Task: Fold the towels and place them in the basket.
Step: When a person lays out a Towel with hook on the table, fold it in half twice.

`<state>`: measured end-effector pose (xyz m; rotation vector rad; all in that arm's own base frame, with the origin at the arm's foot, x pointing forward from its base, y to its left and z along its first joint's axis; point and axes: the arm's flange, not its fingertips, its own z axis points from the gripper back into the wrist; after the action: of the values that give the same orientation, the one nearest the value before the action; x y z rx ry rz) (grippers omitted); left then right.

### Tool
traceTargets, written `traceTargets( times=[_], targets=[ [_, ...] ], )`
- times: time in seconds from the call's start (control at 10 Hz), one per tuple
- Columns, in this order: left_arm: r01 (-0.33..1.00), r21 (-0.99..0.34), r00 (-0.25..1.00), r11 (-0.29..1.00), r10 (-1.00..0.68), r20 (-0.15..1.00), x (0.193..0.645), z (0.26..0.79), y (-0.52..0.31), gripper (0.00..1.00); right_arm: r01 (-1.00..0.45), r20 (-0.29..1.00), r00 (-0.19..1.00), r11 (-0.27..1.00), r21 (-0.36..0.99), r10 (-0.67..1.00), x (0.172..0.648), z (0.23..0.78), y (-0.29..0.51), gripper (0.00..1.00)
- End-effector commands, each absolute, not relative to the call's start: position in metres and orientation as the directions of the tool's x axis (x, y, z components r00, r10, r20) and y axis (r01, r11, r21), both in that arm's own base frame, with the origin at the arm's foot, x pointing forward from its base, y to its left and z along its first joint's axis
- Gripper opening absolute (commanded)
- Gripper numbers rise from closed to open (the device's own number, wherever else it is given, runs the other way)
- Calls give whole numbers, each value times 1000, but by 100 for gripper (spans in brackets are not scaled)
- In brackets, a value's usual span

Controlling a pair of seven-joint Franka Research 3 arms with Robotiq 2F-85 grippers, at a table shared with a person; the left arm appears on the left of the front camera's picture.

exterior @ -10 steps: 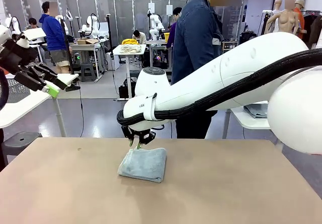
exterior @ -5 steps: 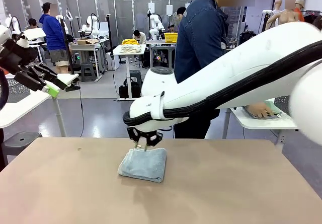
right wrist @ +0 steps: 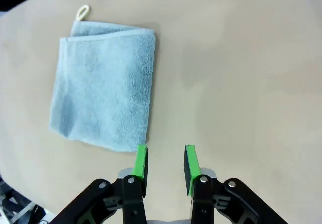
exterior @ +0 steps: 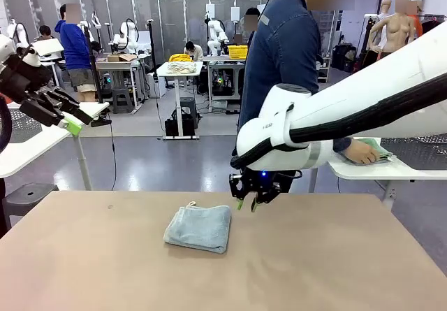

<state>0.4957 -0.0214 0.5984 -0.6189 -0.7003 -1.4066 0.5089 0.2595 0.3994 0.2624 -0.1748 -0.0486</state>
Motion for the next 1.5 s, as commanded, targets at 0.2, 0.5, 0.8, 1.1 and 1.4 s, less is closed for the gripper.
traceTargets(
  times=[0.2,0.5,0.8,1.1,1.4],
  targets=[
    [997,29,27,75,-654,756,493,598,-22,78,19,100,993,924,383,-62,504,398,255,59],
    [997,29,27,75,-654,756,493,598,-22,78,60,65,993,905,420,-97,508,397,252,98],
    [997,29,27,75,-654,756,493,598,-22,78,81,69,991,913,401,-119,506,398,257,100],
    [997,29,27,75,-654,756,493,598,-22,78,81,69,991,913,401,-119,506,398,257,100],
    [997,29,27,75,-654,756,493,598,-22,78,81,69,991,913,401,-119,506,398,257,100]
  ],
)
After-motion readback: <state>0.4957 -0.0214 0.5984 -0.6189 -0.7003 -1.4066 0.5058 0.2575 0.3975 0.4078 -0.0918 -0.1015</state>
